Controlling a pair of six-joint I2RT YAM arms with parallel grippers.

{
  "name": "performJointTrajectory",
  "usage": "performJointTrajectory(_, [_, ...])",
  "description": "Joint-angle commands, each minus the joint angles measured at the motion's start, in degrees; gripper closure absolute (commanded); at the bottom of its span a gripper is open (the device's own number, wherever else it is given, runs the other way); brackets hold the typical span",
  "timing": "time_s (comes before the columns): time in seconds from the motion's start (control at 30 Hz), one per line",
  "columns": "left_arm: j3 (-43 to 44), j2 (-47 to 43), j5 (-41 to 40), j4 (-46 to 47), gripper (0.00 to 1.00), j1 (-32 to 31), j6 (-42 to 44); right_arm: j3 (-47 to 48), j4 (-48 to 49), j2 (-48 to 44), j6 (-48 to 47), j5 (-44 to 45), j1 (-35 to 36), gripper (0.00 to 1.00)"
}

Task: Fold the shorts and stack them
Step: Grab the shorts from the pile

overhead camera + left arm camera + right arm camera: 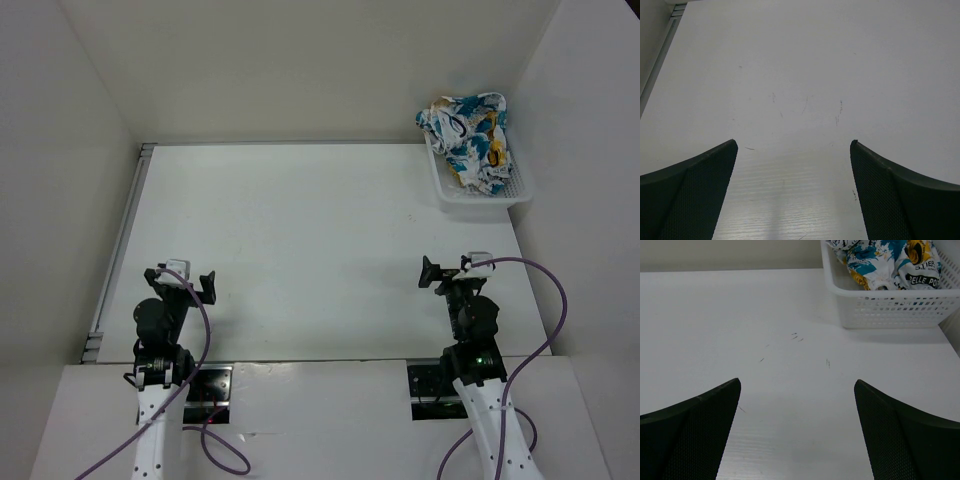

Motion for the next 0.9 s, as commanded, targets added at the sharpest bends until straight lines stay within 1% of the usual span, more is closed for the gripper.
performJointTrajectory(0.0, [-1.27, -1.39, -0.02, 1.55, 0.00, -0.16, 0.19, -2.94, 0.95, -0.56, 0.54, 0.69, 0.49, 0.02])
performJointTrajectory(0.07, [-1.27, -1.39, -0.02, 1.55, 0.00, -0.16, 0.19, -2.94, 0.95, -0.56, 0.54, 0.69, 0.49, 0.02])
performJointTrajectory(0.13, [0.38, -1.39, 3.21, 0.51, 0.00, -0.16, 0.19, -2.94, 0.95, -0.56, -0.86, -0.70, 0.49, 0.02])
performJointTrajectory(0.17, [1.09, -1.39, 12.71, -0.63, 0.00, -0.16, 0.19, -2.94, 0.95, -0.56, -1.39, -3.15, 0.49, 0.02])
performJointTrajectory(0.2, [1.10, -1.39, 16.38, -0.64, 0.00, -0.16, 0.19, -1.64, 0.95, -0.56, -7.49, -6.74, 0.49, 0.02])
performJointTrajectory(0.23, [1.62, -1.39, 18.15, 0.92, 0.00, -0.16, 0.19, -1.62, 1.48, -0.56, -16.68, -13.57, 0.49, 0.00])
performJointTrajectory(0.27, [1.63, -1.39, 20.52, 3.55, 0.00, -0.16, 0.19, -0.49, 1.48, -0.56, -23.21, -25.12, 0.49, 0.02])
performJointTrajectory(0.3, [1.63, -1.39, 23.94, 5.93, 0.00, -0.16, 0.19, 1.09, 2.00, -0.56, -25.37, -29.06, 0.49, 0.01])
performJointTrajectory(0.33, [1.02, -1.39, 27.28, 7.34, 0.00, -0.16, 0.19, 2.58, -4.52, -0.56, -48.01, -35.19, 0.49, 0.00])
performJointTrajectory(0.37, [1.01, -1.39, 33.40, 2.05, 0.00, -0.16, 0.19, 3.29, -11.81, -0.56, -68.34, -42.04, 0.49, 0.00])
performJointTrajectory(0.4, [1.01, -1.39, 39.38, -6.88, 0.00, -0.16, 0.19, 1.91, -18.49, -0.56, -87.68, -42.63, 0.49, 0.00])
performJointTrajectory(0.43, [1.01, -0.87, 38.13, -9.84, 0.00, -0.16, 0.19, 0.59, -14.82, -0.56, -97.10, -40.64, 0.49, 0.01])
performJointTrajectory(0.47, [1.01, -0.86, 38.12, -6.74, 0.00, -0.16, 0.19, -0.64, -8.51, -0.56, -95.11, -39.05, 0.49, 0.00])
performJointTrajectory(0.5, [0.49, -1.47, 37.34, -2.70, 0.00, -0.16, 0.19, -3.00, -3.23, -0.56, -95.87, -35.47, 0.49, 0.00])
performJointTrajectory(0.53, [0.48, -1.48, 36.55, 4.91, 0.00, -0.16, 0.19, -3.03, 3.26, -0.56, -95.88, -35.43, 0.49, 0.00])
performJointTrajectory(0.57, [0.48, -0.43, 36.54, 10.03, 0.00, -0.16, 0.19, -3.03, 7.94, -0.56, -93.27, -35.43, 0.49, 0.00])
performJointTrajectory(0.63, [1.53, 0.80, 33.92, 22.05, 0.00, -1.39, 0.19, -1.63, 14.55, 0.31, -89.47, -36.05, 0.49, 0.00])
performJointTrajectory(0.67, [4.32, 3.68, 33.90, 22.12, 0.00, -1.92, 0.19, -0.58, 17.10, 3.89, -89.46, -36.05, 0.49, 0.00])
performJointTrajectory(0.7, [6.35, 5.97, 33.38, 20.38, 0.00, -3.05, 0.19, 3.52, 17.65, 7.23, -88.59, -34.22, 0.49, 0.00])
performJointTrajectory(0.73, [8.46, 8.86, 33.38, 19.84, 0.00, -3.59, 0.19, 6.70, 18.17, 11.79, -86.93, -32.64, 0.49, 0.00])
performJointTrajectory(0.77, [10.57, 16.11, 33.38, 19.31, 0.00, -4.20, 0.19, 15.43, 20.70, 24.54, -80.82, -30.18, 0.49, 0.01])
performJointTrajectory(0.8, [15.20, 20.62, 33.38, 18.70, 0.00, -4.82, 0.19, 21.52, 21.25, 32.06, -76.67, -27.03, 1.62, 0.01])
performJointTrajectory(0.83, [18.12, 25.46, 33.99, 17.30, 0.00, -5.95, 0.19, 28.54, 20.65, 39.62, -71.06, -17.68, 2.24, 0.01])
performJointTrajectory(0.87, [21.46, 36.03, 33.99, 16.42, 0.00, -6.75, 0.19, 41.23, 21.34, 52.31, -57.43, -12.81, 2.25, 0.01])
